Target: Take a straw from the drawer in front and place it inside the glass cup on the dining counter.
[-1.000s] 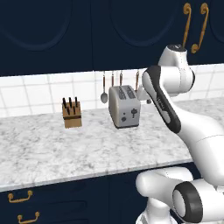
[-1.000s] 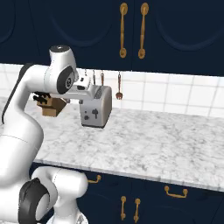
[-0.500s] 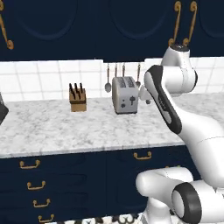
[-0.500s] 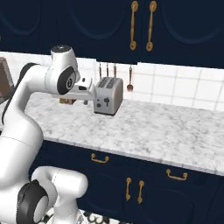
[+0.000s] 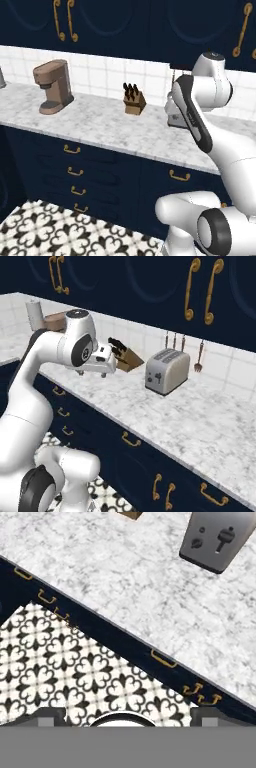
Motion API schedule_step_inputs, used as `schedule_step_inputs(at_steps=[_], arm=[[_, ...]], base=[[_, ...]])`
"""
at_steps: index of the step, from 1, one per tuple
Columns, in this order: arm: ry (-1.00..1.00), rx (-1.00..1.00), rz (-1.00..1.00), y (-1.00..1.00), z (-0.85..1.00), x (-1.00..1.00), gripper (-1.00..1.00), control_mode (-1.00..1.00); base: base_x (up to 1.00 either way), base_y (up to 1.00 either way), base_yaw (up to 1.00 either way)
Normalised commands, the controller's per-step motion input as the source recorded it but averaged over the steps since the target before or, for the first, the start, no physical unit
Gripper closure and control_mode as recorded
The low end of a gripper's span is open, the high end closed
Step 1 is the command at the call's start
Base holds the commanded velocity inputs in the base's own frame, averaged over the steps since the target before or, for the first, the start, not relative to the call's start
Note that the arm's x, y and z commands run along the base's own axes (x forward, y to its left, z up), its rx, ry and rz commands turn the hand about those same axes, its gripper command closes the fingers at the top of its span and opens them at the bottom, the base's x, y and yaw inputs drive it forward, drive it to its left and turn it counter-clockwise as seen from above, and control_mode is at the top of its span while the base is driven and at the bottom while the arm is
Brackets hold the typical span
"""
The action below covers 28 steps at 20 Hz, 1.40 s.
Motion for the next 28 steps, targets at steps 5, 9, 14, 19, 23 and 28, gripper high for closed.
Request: schedule_step_inputs(at_steps=[5, 9, 14, 19, 23, 28], arm=[[0.00, 0.00, 0.00, 0.00, 0.00, 0.00, -1.00, 1.00], [0.00, 0.00, 0.00, 0.00, 0.00, 0.00, -1.00, 1.00], [0.00, 0.00, 0.00, 0.00, 0.00, 0.00, -1.00, 1.00], [0.00, 0.00, 0.00, 0.00, 0.00, 0.00, -1.00, 1.00], [0.00, 0.00, 0.00, 0.00, 0.00, 0.00, -1.00, 1.00], [0.00, 0.00, 0.00, 0.00, 0.00, 0.00, -1.00, 1.00]], base=[[0.00, -0.70, 0.70], [-0.02, -0.81, 0.64], [-0.58, -0.73, 0.51], [-0.91, -0.63, 0.39], [-0.44, -0.58, 0.35], [-0.12, -0.78, 0.27]])
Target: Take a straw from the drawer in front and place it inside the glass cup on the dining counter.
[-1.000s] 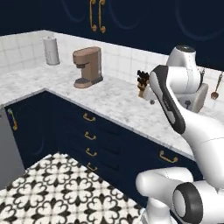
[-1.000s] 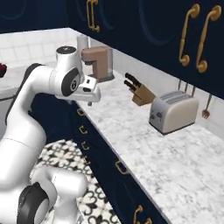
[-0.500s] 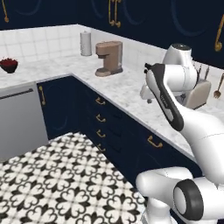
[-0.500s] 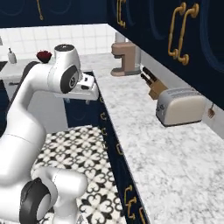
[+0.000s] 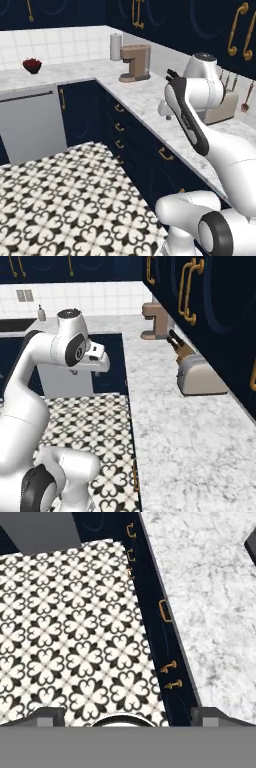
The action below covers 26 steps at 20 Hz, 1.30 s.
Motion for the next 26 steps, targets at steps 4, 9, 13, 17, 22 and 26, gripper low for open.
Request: schedule_step_inputs(at_steps=[4, 9, 13, 17, 22, 26], arm=[[0.00, 0.00, 0.00, 0.00, 0.00, 0.00, -1.00, 1.00], [0.00, -0.06, 0.12, 0.01, -0.02, 0.01, -1.00, -1.00], [-0.01, -0.33, 0.00, 0.63, -0.36, 0.10, -1.00, -1.00], [0.00, -0.43, -0.03, 0.60, -0.60, 0.38, -1.00, -1.00], [0.00, -0.41, -0.03, 0.34, -0.69, 0.48, -1.00, -1.00], [0.03, -0.36, -0.03, 0.15, -0.74, 0.58, -1.00, -1.00]], base=[[0.02, -0.92, 0.17], [0.00, 0.00, 0.00], [0.00, 0.00, 0.00], [0.00, 0.00, 0.00], [0.00, 0.00, 0.00], [0.00, 0.00, 0.00]])
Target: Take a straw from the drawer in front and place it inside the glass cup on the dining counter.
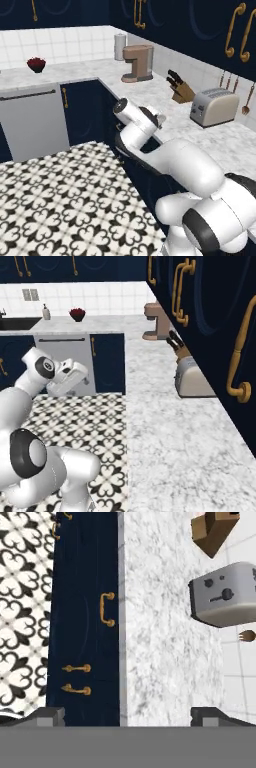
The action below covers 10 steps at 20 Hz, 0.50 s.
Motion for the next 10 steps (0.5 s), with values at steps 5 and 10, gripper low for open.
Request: schedule_step_inputs(at_steps=[5, 10], arm=[[0.01, -0.33, -0.03, 0.02, -0.80, 0.49, -1.00, -1.00], [0.01, -0.27, -0.04, 0.00, -0.71, 0.41, -1.00, -1.00]], base=[[0.00, 0.00, 0.00], [0.00, 0.00, 0.00]])
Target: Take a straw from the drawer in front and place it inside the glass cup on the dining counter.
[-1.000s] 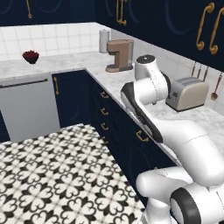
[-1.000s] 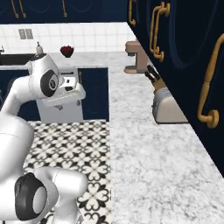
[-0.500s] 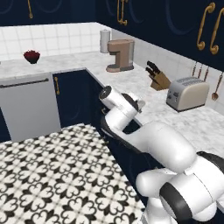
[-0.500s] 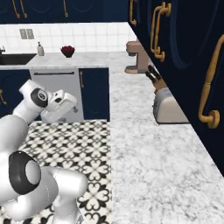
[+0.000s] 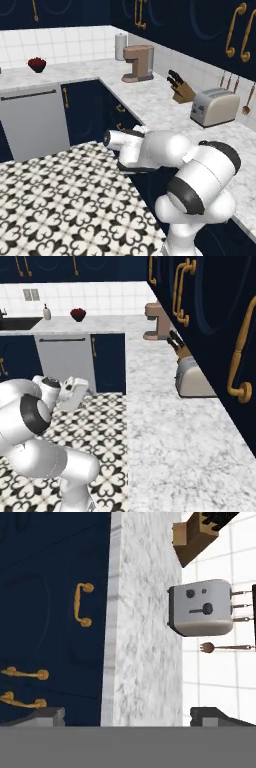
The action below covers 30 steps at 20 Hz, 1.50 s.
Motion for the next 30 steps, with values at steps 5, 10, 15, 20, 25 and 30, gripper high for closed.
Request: schedule_step_inputs(at_steps=[5, 10, 15, 20, 25, 30], arm=[[0.00, -0.24, -0.08, -0.16, -0.69, 0.44, -1.00, -1.00], [0.00, -0.17, -0.11, -0.29, -0.46, 0.32, -1.00, -1.00], [0.00, -0.16, -0.15, -0.36, -0.28, 0.41, -1.00, -1.00], [0.00, -0.08, -0.12, -0.35, -0.36, 0.33, -1.00, -1.00], [0.01, -0.03, -0.10, -0.31, -0.41, 0.28, -1.00, -1.00], [0.01, -0.03, -0.09, -0.28, -0.28, 0.35, -1.00, -1.00]], base=[[0.00, 0.00, 0.00], [0.00, 0.00, 0.00], [0.00, 0.00, 0.00], [0.00, 0.00, 0.00], [0.00, 0.00, 0.00], [0.00, 0.00, 0.00]])
